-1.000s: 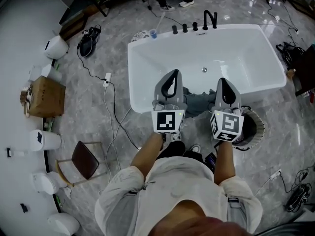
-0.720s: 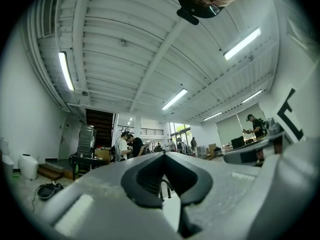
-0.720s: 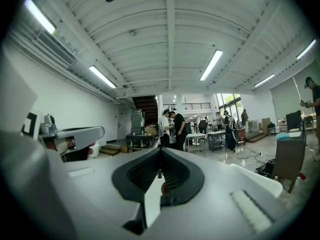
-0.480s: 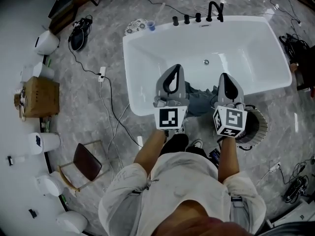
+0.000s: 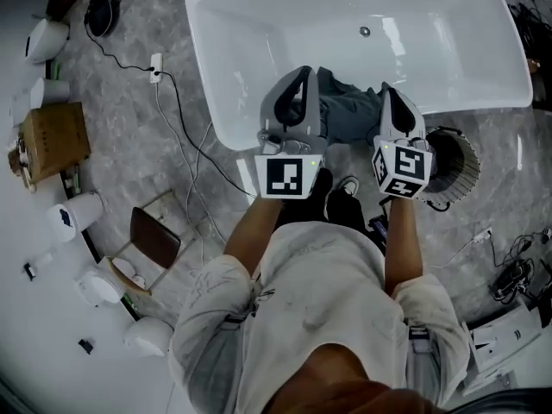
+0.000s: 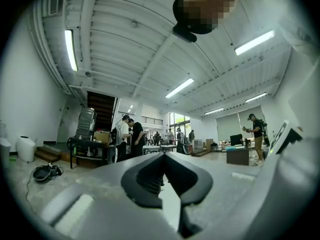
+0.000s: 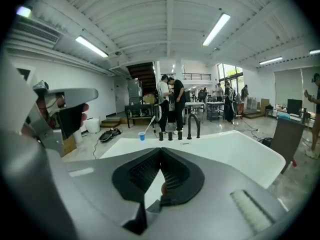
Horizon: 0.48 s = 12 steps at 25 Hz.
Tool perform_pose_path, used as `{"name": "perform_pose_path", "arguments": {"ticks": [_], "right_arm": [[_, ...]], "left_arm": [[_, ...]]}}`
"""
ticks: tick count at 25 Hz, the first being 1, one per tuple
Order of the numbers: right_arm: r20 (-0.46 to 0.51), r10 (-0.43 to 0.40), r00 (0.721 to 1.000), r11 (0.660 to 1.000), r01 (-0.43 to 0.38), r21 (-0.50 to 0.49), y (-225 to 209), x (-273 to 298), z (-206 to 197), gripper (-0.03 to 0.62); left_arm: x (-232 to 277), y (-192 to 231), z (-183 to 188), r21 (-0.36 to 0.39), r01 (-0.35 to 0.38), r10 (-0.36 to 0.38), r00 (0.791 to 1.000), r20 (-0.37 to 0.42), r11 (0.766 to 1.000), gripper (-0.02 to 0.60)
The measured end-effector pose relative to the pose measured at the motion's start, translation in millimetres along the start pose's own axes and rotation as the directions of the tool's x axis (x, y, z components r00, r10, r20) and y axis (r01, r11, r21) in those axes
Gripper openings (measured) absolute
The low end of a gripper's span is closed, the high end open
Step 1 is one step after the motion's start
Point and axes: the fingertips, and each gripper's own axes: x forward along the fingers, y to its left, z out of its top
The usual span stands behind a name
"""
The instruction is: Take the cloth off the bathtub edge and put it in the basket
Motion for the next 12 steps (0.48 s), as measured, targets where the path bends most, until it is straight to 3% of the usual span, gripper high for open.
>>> {"name": "perform_pose_path", "arguments": {"ticks": [5,8,12], "right_arm": [[-0.114,0.001,0.994,1.000,-0.001,-0.005,7,35,-63,0.003],[-0.219,0.033,0.975,0.999,-0.024,0.047,18,46,-112,0.005],[-0.347,0.102,0.932,0.991,-0.065,0.119,33,60,-172,0.086]], "left_arm": [[4,2,-39,0.027,0.040,-0.039,0.999,-0.015,0.999,0.002],[2,9,-61,-0.013,0.027,-0.027,0.998,-0.048,1.000,0.002],[-3,24,-91,-0.063,0.002,-0.008,0.995,-0.099,0.998,0.002]]}}
